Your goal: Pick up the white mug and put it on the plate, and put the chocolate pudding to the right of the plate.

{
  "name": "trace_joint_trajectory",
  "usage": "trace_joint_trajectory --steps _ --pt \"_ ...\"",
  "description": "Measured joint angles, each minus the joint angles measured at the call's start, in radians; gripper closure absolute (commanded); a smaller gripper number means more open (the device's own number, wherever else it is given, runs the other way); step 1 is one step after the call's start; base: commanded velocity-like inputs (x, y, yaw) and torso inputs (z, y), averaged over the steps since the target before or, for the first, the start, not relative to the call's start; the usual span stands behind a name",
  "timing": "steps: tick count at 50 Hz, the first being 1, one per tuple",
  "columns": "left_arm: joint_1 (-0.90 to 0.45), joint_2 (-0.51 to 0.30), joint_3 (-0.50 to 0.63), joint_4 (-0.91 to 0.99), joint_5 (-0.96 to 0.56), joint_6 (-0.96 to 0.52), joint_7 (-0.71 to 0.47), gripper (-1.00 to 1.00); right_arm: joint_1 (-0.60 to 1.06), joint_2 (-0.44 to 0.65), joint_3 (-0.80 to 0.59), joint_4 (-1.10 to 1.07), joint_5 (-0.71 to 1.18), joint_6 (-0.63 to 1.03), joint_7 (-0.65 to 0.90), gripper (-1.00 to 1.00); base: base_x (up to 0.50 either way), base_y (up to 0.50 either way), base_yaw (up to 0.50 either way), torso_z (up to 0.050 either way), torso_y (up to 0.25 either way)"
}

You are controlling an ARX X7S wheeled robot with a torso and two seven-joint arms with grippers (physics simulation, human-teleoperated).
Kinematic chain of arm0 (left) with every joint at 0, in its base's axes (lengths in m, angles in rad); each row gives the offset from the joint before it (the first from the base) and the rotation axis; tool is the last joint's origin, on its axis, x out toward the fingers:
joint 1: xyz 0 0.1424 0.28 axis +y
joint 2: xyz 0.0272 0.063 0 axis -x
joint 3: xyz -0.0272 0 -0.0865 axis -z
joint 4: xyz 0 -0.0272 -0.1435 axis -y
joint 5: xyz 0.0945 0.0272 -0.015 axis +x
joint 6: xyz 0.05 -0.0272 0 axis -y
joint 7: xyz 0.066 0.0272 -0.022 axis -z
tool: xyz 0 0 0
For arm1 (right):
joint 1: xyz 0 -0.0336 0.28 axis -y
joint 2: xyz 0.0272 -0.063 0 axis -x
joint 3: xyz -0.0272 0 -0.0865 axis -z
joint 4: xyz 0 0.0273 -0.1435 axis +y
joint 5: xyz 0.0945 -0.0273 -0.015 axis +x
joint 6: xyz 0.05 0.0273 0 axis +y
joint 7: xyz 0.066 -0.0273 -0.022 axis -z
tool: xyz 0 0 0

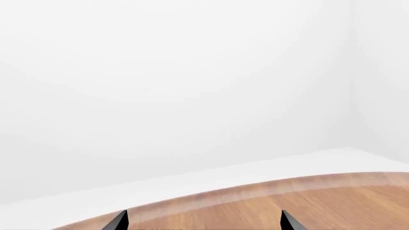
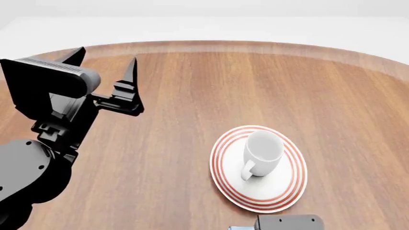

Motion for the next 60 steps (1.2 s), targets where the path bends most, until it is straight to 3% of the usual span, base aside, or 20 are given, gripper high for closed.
trace_joint_trajectory --steps 50,51,60 --pt "0.019 -0.001 -0.012 -0.008 0.000 0.007 0.001 -1.00 -0.033 -0.027 -0.038 0.154 -0.102 0.023 -0.133 -1.00 0.00 0.00 0.00 0.000 0.000" --pt "0.020 -0.001 -0.012 -0.007 0.000 0.007 0.001 -1.00 -0.033 -0.027 -0.039 0.157 -0.105 0.023 -0.136 1.00 0.00 0.00 0.00 0.000 0.000" --pt "0.021 -0.001 -0.014 -0.008 0.001 0.006 0.003 -1.00 -0.027 -0.027 -0.055 0.165 -0.137 0.034 -0.143 1.00 0.00 0.00 0.00 0.000 0.000"
